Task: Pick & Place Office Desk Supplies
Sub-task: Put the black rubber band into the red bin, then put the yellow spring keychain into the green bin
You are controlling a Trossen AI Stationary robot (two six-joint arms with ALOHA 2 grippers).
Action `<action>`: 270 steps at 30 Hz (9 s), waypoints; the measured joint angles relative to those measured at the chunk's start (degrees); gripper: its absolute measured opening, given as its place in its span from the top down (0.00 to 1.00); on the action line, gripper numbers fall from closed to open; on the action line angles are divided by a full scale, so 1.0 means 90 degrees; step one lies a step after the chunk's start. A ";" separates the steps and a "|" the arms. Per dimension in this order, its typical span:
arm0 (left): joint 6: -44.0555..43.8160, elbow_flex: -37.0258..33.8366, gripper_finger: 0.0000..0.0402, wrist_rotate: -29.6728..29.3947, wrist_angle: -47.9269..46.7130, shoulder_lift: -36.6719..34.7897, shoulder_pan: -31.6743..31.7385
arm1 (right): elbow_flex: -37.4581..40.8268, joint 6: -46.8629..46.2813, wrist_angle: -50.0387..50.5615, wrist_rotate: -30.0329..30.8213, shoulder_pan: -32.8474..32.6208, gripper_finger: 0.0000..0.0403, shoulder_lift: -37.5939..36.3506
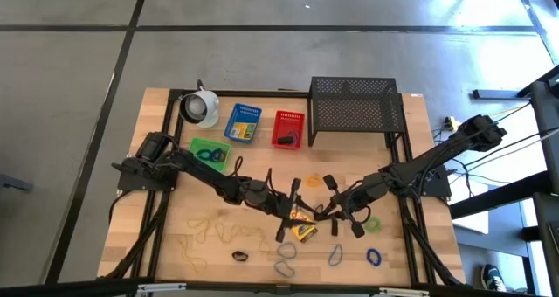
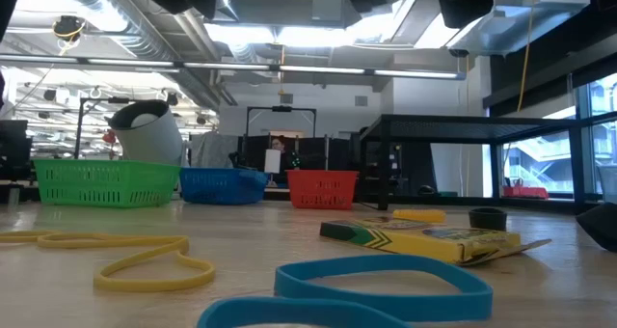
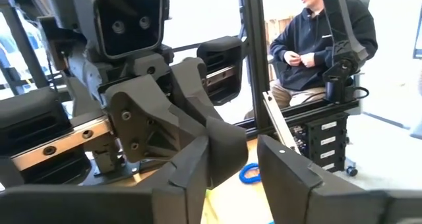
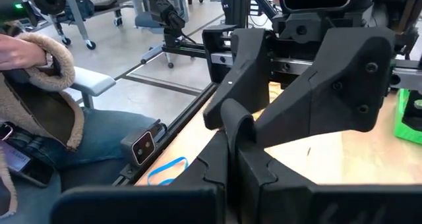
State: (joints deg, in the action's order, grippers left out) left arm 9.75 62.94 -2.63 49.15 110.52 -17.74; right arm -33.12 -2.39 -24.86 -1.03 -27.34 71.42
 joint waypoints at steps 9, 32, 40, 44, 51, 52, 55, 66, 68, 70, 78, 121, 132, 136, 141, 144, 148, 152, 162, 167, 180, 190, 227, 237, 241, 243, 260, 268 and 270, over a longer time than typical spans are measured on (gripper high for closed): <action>0.0206 0.0000 0.94 -0.0055 -0.0002 0.0000 0.0000 | 0.0000 -0.0012 0.0027 -0.0013 -0.0004 0.97 0.0000; 0.0065 0.0000 0.98 -0.0375 -0.0430 -0.0007 -0.0007 | 0.0001 -0.0187 0.0760 0.0144 0.0009 0.48 -0.0531; 0.0050 0.0000 0.99 -0.0603 -0.0807 -0.0024 -0.0002 | 0.0000 -0.0651 0.1985 0.0098 0.0001 0.38 -0.1202; -0.0084 -0.0010 0.98 -0.1070 -0.1803 -0.0362 0.0000 | 0.0000 -0.0861 0.2168 0.0088 0.0001 0.38 -0.1263; -0.0728 -0.0010 0.99 -0.2663 -0.4048 -0.1341 0.0033 | 0.0000 -0.0899 0.2149 0.0531 -0.0001 0.39 -0.1260; -0.0791 -0.0010 0.99 -0.2813 -0.4265 -0.1482 0.0063 | 0.0000 -0.0899 0.2149 0.0649 0.0001 0.39 -0.1259; -0.0966 -0.0009 0.98 -0.3224 -0.4796 -0.1892 0.0156 | 0.0000 -0.0899 0.2132 0.1156 -0.0003 0.40 -0.1258; -0.1067 -0.0002 0.98 -0.2671 -0.5342 -0.2166 0.1256 | 0.0000 -0.0488 0.2098 0.3488 0.0173 0.40 -0.1258; -0.1197 -0.0005 0.98 -0.2444 -0.5393 -0.2008 0.1583 | 0.0000 -0.0480 0.2083 0.3760 0.0285 0.40 -0.1258; -0.1321 -0.0005 0.99 -0.2297 -0.5387 -0.1877 0.1916 | 0.0000 -0.0467 0.2040 0.4019 0.0416 0.40 -0.1258; -0.2002 -0.0002 0.99 -0.1409 -0.4740 -0.0865 0.2871 | 0.0000 -0.0105 0.2037 0.4555 0.1091 0.40 -0.1256; -0.2003 -0.0004 0.74 -0.2151 -0.4469 -0.0205 0.3121 | 0.0001 -0.0588 0.2184 0.3989 0.1684 0.40 -0.1253; -0.2004 -0.0002 0.65 -0.2218 -0.4446 -0.0250 0.3111 | 0.0000 -0.0867 0.2384 0.3989 0.1684 0.40 -0.1253; -0.2002 0.0002 0.65 -0.2211 -0.4380 -0.0348 0.3048 | 0.0000 -0.1024 0.2455 0.3913 0.1683 0.40 -0.1253; -0.2000 0.0000 0.66 -0.2188 -0.4468 -0.0682 0.2879 | 0.0001 -0.1334 0.2539 0.3087 0.1682 0.40 -0.1252; -0.2002 0.0000 0.65 -0.2187 -0.4450 -0.0895 0.2724 | 0.0000 -0.1575 0.2571 0.2285 0.1660 0.40 -0.1251; -0.2005 0.0000 0.65 -0.2128 -0.4439 -0.1158 0.2423 | 0.0003 -0.1837 0.2699 0.1556 0.1476 0.40 -0.1143; -0.2004 0.0000 0.65 -0.1710 -0.4416 -0.1195 0.2080 | 0.0002 -0.1899 0.2696 0.1490 0.1209 0.40 -0.0855; -0.2014 -0.0002 0.65 -0.1612 -0.3982 -0.0607 0.1115 | 0.0002 -0.2380 0.2520 0.1514 0.0807 0.40 -0.0658; -0.2253 -0.0002 0.64 -0.1644 -0.3609 -0.0244 0.0826 | 0.0002 -0.2679 0.2060 0.1515 0.0533 0.40 -0.0658; -0.1854 -0.0007 0.51 -0.1724 -0.1605 0.0735 0.0927 | 0.0002 -0.2183 0.1808 0.1515 0.0079 0.40 -0.0658; -0.1885 -0.0005 0.52 -0.1568 -0.1226 0.1346 0.1258 | 0.0002 -0.2157 0.1814 0.1515 0.0079 0.40 -0.0658; -0.1788 0.0555 0.78 -0.1169 -0.1809 0.2254 0.1418 | 0.0002 -0.1886 0.1880 0.1730 0.0084 0.40 -0.0658; -0.1773 0.0515 0.94 -0.0960 -0.1940 0.2019 0.1435 | 0.0002 -0.1851 0.1887 0.1728 0.0079 0.40 -0.0658; -0.1693 0.0486 0.93 -0.1104 -0.2755 0.1443 0.1377 | 0.0002 -0.1872 0.1913 0.1691 0.0079 0.40 -0.0658; -0.1640 0.0491 0.94 -0.1474 -0.3355 0.0972 0.1303 | 0.0002 -0.1874 0.1912 0.1680 0.0079 0.40 -0.0658; -0.0510 0.0512 0.93 -0.4226 -0.5185 -0.1859 0.0432 | 0.0002 -0.1682 0.1633 0.2868 0.0110 0.40 -0.0658; -0.1600 0.0517 0.93 -0.4471 -0.7073 -0.2649 0.0744 | 0.0002 -0.0834 0.1162 0.4162 0.0500 0.40 -0.0658; -0.2427 0.0517 0.93 -0.4415 -0.8002 -0.2730 0.0922 | 0.0002 -0.0616 0.1171 0.4162 0.0694 0.40 -0.0658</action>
State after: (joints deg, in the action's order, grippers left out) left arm -12.10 67.59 -42.37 -22.87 85.95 -9.43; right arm -33.10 -7.94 -14.33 36.42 -21.10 65.49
